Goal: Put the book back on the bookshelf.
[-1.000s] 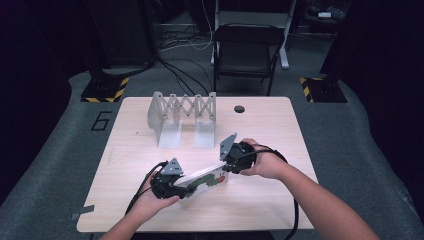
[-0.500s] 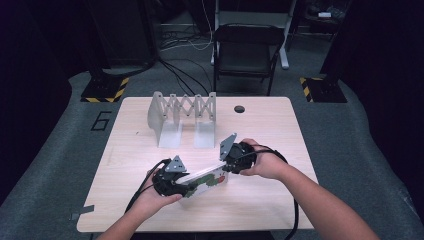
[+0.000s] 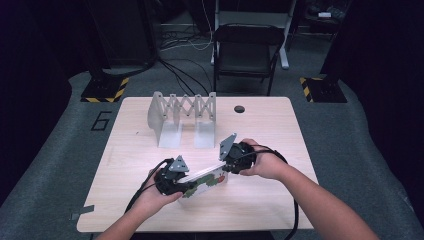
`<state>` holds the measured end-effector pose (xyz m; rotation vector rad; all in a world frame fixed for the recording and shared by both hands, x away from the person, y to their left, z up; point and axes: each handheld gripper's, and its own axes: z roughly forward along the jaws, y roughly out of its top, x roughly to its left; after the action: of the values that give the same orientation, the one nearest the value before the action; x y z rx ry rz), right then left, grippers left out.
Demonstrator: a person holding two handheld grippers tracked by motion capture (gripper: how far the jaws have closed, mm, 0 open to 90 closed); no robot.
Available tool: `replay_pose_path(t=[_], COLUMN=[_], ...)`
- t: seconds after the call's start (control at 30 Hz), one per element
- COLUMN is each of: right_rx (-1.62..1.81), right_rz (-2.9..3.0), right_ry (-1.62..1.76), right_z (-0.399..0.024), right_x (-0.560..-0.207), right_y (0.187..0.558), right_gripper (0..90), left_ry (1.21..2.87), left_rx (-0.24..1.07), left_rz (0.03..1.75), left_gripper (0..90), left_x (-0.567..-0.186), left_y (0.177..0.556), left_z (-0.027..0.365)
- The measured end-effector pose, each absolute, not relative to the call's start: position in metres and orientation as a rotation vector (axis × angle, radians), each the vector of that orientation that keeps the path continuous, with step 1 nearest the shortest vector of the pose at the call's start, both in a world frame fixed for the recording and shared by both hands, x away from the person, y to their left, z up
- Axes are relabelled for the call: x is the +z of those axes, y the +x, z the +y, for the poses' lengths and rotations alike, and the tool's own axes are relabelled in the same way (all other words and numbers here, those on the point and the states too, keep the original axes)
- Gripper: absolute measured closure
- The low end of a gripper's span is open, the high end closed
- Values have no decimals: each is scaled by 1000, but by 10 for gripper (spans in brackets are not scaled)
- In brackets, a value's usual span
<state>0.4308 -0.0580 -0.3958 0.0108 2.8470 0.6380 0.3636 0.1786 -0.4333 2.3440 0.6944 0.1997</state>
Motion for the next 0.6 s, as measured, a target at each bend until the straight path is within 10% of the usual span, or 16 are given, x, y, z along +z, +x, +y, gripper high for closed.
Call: replay_pose_path(t=[0.6], right_rx=[642], right_rz=[2843], right_ry=[10], right_z=[-57], right_x=[-396], right_y=[431], right_gripper=[668], left_ry=[2388], left_rx=[173], left_rz=[662], left_gripper=[737], left_x=[-431], left_y=[365], left_z=[176])
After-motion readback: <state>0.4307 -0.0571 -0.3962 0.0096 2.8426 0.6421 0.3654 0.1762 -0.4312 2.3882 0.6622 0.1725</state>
